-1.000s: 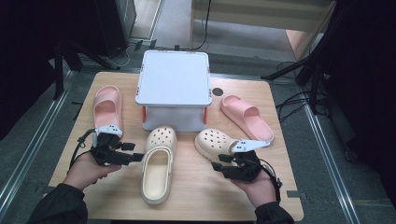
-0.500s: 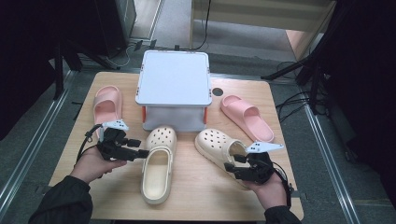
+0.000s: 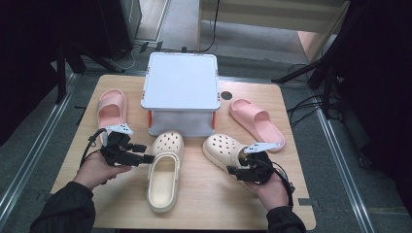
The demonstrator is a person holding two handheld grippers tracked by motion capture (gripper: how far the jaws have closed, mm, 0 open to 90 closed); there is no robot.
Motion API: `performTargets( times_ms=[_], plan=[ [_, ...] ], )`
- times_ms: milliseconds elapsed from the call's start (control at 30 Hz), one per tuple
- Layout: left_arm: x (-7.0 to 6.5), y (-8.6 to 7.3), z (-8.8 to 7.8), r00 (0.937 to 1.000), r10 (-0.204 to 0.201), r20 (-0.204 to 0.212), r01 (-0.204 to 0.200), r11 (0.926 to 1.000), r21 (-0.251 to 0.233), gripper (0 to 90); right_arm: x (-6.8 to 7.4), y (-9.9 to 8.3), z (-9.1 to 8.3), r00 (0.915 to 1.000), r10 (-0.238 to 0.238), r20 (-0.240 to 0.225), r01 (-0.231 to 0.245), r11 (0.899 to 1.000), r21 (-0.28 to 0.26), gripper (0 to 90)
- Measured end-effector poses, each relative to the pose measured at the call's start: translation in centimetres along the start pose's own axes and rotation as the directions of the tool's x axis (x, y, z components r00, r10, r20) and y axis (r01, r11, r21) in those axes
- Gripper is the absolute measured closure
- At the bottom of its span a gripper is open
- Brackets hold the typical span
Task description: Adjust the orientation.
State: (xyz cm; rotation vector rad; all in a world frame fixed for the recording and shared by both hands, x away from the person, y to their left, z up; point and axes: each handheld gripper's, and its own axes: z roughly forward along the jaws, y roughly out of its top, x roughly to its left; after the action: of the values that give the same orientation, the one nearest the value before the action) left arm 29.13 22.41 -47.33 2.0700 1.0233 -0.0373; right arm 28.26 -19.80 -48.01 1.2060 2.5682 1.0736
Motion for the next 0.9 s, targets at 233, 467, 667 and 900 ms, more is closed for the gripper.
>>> performTargets(
  times_ms=[233, 467, 667, 900],
  plan=[
    [0.0, 0.0, 0.0, 1.0, 0.003, -0.006, -0.003, 1.0, -0.003, 35.4, 0.2, 0.8, 0.5, 0.9991, -0.01, 0.041, 0.009, 0.999, 0.041, 77.8],
    [-0.2, 0.2, -1.1, 0.9976, 0.006, -0.068, -0.012, 0.996, -0.088, 37.7, 1.9, 2.4, 0.4, 0.9992, 0.002, 0.039, -0.003, 1.0, 0.013, 78.2],
    [-0.2, 0.1, -1.5, 0.9971, -0.004, -0.076, -0.003, 0.9958, -0.092, 44.1, 4.1, 3.7, 1.0, 0.9992, 0.005, 0.038, -0.005, 1.0, 0.005, 78.1],
    [-0.4, -0.2, -1.6, 0.9974, 0.003, -0.072, -0.009, 0.9968, -0.08, 53.8, 5.0, 4.2, 3.0, 0.9975, 0.044, 0.055, -0.045, 0.999, 0.029, 77.8]
  ],
)
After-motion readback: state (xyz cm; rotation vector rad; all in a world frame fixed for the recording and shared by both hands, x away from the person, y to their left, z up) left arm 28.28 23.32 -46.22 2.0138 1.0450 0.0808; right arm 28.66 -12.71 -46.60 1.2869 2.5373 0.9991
